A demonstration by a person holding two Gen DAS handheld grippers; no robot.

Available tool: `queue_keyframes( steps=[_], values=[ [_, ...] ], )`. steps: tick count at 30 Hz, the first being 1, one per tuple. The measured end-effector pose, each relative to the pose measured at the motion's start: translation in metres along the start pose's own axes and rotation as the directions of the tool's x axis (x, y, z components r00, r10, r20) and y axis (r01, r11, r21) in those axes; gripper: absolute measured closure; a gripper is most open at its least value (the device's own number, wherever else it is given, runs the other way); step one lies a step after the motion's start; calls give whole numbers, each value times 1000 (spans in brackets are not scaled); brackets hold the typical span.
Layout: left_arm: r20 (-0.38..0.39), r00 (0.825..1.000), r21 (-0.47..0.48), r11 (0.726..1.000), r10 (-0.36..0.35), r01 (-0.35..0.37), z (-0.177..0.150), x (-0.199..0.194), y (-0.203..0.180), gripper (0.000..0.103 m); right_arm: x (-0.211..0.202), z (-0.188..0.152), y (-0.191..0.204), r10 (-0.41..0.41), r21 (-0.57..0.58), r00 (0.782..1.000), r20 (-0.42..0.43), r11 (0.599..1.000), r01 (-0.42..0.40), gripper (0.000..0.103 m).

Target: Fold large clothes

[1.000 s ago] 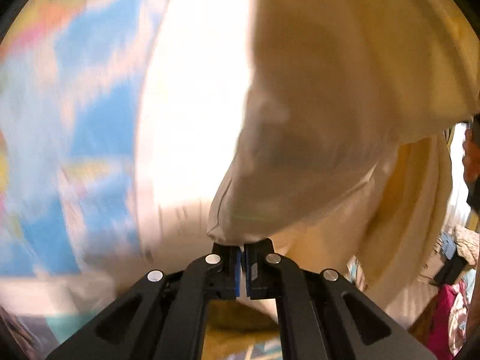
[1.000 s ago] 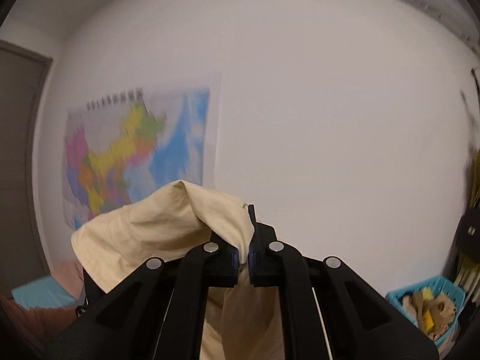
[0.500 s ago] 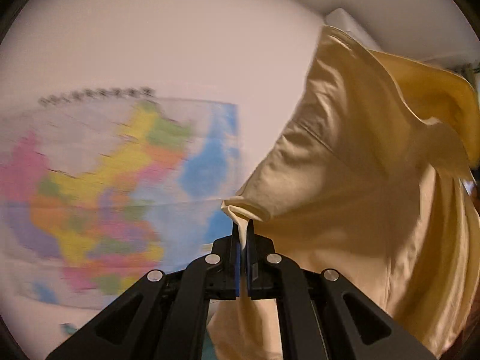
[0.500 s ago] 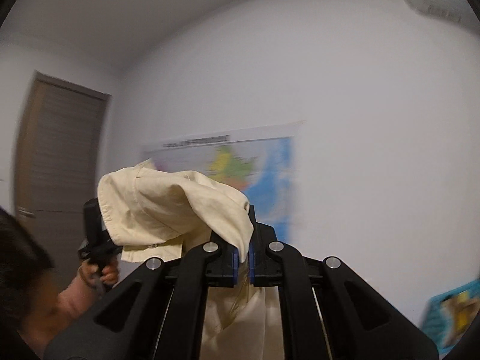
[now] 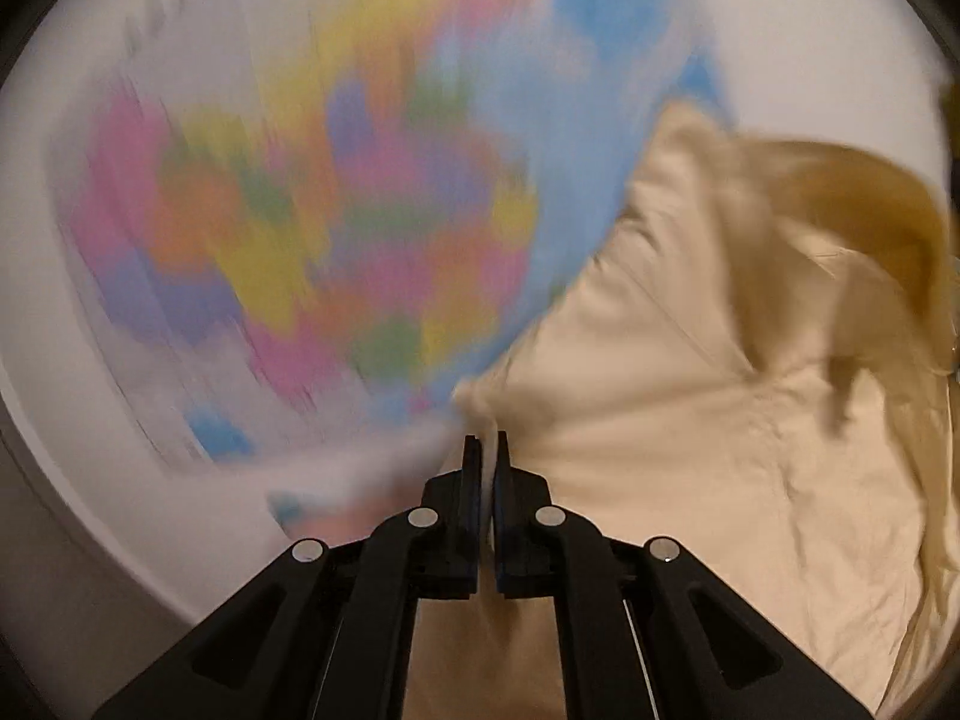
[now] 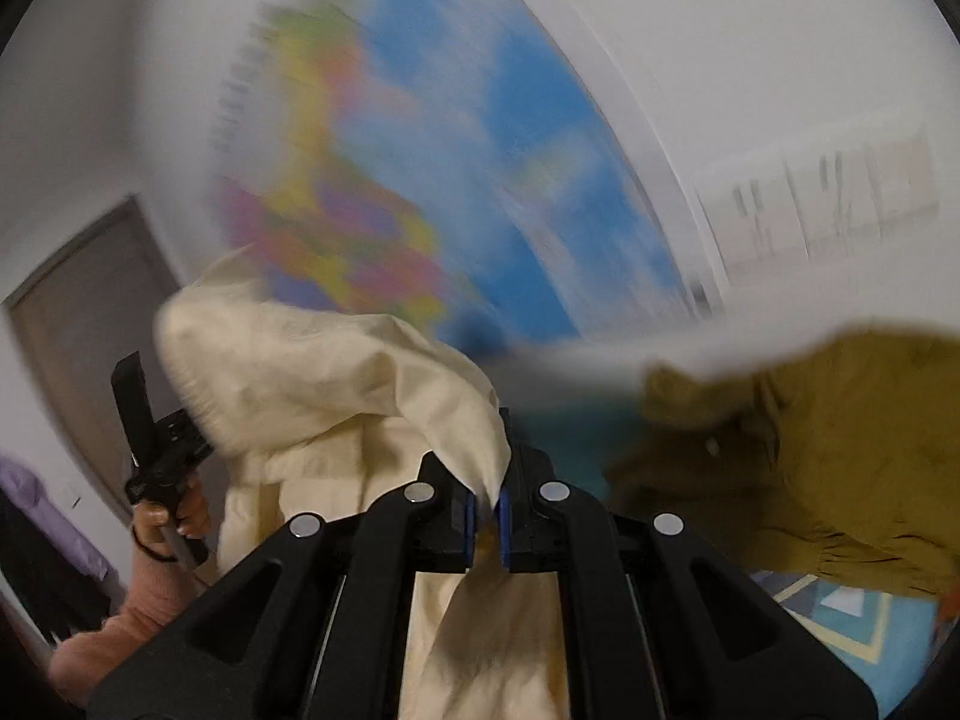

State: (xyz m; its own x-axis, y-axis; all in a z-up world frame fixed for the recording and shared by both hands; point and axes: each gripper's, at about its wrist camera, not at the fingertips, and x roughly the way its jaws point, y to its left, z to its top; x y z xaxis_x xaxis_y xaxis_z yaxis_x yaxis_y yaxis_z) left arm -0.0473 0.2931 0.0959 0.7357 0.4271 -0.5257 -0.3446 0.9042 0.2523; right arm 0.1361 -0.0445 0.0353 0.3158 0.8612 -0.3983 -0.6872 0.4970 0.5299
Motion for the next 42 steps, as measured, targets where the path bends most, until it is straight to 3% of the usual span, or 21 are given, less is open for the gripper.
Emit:
queue_keyframes(
  steps=[4, 6, 8, 10, 12, 13, 15, 16, 17, 21, 24, 26, 27, 29, 30, 31, 33, 35, 37, 39, 42],
  values=[
    [-199, 980, -7, 1000, -12, 11, -32, 115, -12, 102, 98, -12, -66, -102, 58, 979, -176, 992, 114, 97],
    [-268, 963, -42, 999, -30, 20, -46, 153, -11, 101, 120, -25, -92, -181, 53, 956, -229, 979, 197, 97],
    [-327, 944, -64, 997, -55, 35, -62, 168, -9, 100, 128, -23, -103, -200, 50, 953, -229, 975, 216, 94],
    [-333, 939, -58, 996, -87, 72, -66, 177, -2, 92, 123, -20, -105, -221, 54, 950, -221, 970, 239, 71],
    [-332, 932, -34, 989, -146, 142, -69, 170, -2, 50, 114, -19, -92, -267, -17, 938, -221, 963, 270, 66],
    [-323, 930, -32, 984, -176, 175, -75, 160, -6, 42, 106, -19, -80, -298, -71, 931, -212, 954, 290, 49],
    [-305, 917, -8, 964, -256, 266, -77, 129, -18, 34, 89, -18, -56, -318, -140, 930, -186, 945, 295, 26],
    [-294, 912, 13, 952, -287, 304, -80, 115, -20, 30, 80, -22, -44, -323, -174, 929, -178, 940, 294, 21],
    [-287, 906, 26, 943, -310, 331, -82, 104, -23, 21, 68, -32, -29, -335, -216, 925, -178, 931, 295, 20],
    [-308, 865, 80, 895, -396, 438, -99, 68, -39, 13, 42, -83, 0, -386, -324, 890, -241, 897, 301, 12],
    [-357, 842, 136, 870, -404, 474, -117, 56, -58, 13, 36, -133, 18, -466, -438, 832, -301, 842, 314, 12],
    [-383, 852, 196, 870, -357, 453, -133, 56, -71, 13, 33, -156, 26, -542, -519, 791, -284, 781, 348, 13],
    [-392, 859, 223, 872, -330, 436, -138, 57, -75, 13, 28, -165, 21, -551, -527, 785, -284, 773, 353, 17],
    [-412, 865, 260, 872, -288, 414, -149, 61, -82, 23, 22, -167, 8, -525, -462, 785, -330, 815, 350, 58],
    [-414, 870, 277, 873, -268, 401, -153, 63, -83, 42, 13, -162, 2, -495, -419, 802, -335, 841, 344, 84],
    [-415, 875, 282, 879, -250, 385, -157, 67, -83, 54, 2, -152, 0, -455, -373, 831, -320, 867, 331, 94],
    [-427, 869, 219, 904, -249, 367, -153, 74, -67, 97, -22, -129, -2, -422, -318, 868, -263, 887, 334, 99],
    [-391, 874, 123, 925, -287, 359, -138, 67, -37, 99, -58, -92, -1, -422, -274, 895, -141, 886, 375, 100],
    [-315, 907, 73, 946, -278, 315, -123, 55, -8, 100, -91, -59, -9, -434, -230, 900, -40, 880, 415, 100],
    [-252, 941, 34, 970, -225, 241, -112, 44, 21, 99, -99, -43, -26, -470, -214, 883, -11, 863, 457, 100],
    [-245, 953, -2, 983, -180, 185, -115, 50, 44, 90, -79, -48, -79, -560, -140, 825, -80, 826, 547, 97]
  ],
)
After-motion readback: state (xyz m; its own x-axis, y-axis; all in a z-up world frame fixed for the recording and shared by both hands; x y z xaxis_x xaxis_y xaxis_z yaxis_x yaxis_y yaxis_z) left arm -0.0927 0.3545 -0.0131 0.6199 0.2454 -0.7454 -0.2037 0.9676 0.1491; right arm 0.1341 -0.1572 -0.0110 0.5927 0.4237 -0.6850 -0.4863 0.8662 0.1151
